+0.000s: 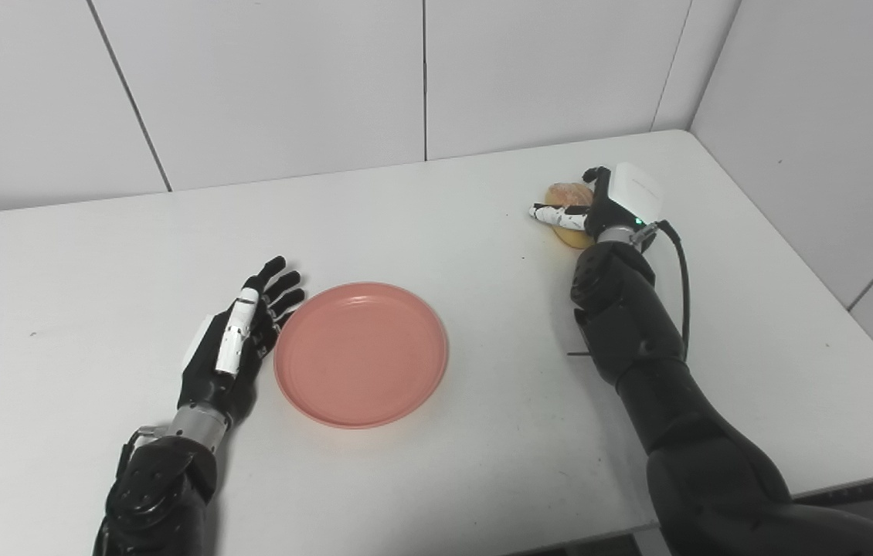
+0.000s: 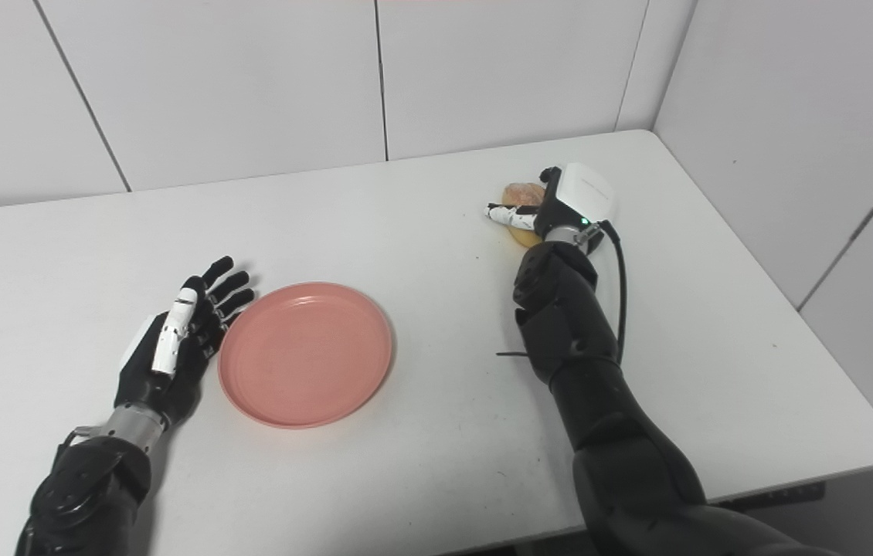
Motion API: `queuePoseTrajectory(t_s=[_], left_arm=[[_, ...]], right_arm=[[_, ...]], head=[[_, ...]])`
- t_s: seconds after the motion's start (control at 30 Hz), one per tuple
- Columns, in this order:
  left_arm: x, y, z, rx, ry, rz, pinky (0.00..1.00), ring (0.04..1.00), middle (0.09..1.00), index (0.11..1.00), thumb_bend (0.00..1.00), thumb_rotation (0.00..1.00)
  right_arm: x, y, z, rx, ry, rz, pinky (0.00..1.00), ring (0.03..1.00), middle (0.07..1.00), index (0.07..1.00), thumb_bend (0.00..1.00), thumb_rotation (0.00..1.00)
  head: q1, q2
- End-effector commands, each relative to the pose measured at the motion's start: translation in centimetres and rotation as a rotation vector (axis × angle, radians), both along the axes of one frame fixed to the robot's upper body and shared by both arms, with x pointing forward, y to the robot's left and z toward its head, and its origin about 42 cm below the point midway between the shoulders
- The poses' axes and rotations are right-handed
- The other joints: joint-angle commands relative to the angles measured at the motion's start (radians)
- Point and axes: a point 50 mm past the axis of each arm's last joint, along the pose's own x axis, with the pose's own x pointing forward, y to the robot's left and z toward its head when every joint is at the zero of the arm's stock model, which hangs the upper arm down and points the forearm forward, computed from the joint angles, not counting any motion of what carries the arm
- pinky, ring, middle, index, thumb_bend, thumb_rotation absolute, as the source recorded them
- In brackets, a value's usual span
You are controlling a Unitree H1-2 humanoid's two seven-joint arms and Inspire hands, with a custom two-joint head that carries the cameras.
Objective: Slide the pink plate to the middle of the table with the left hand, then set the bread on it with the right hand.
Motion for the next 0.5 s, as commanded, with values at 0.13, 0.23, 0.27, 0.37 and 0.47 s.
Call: queuePoseTrajectory(t_s=[0.13, 0.23, 0.27, 0.37, 0.47], left_arm=[[-0.31, -0.03, -0.19, 0.012, 0.023, -0.012, 0.89, 0.888, 0.900, 0.898, 0.36, 1.00], [-0.34, -0.18, -0.09, 0.008, 0.022, -0.011, 0.88, 0.887, 0.898, 0.896, 0.36, 1.00], [-0.34, -0.21, -0.08, 0.006, 0.023, -0.011, 0.89, 0.889, 0.901, 0.898, 0.36, 1.00], [-0.32, -0.25, -0.12, 0.004, 0.025, -0.010, 0.89, 0.887, 0.898, 0.897, 0.36, 1.00], [-0.32, -0.28, -0.14, 0.006, 0.025, -0.013, 0.89, 0.887, 0.899, 0.898, 0.36, 1.00]], right_arm=[[1.20, 0.65, 2.16, -0.018, -0.104, 0.033, 0.36, 0.469, 0.566, 0.684, 0.86, 0.26], [1.48, 0.50, 2.22, -0.036, -0.110, 0.051, 0.25, 0.328, 0.429, 0.544, 0.83, 0.20], [1.52, 0.46, 2.32, -0.042, -0.109, 0.061, 0.24, 0.312, 0.414, 0.508, 0.65, 0.17], [1.56, 0.44, 2.56, -0.049, -0.106, 0.074, 0.24, 0.314, 0.421, 0.485, 0.54, 0.14], [1.46, 0.72, 2.85, -0.055, -0.116, 0.082, 0.24, 0.313, 0.418, 0.518, 0.53, 0.03]], head=[[0.003, 0.001], [0.005, -0.002], [0.005, -0.001], [0.005, -0.002], [0.006, -0.002]])
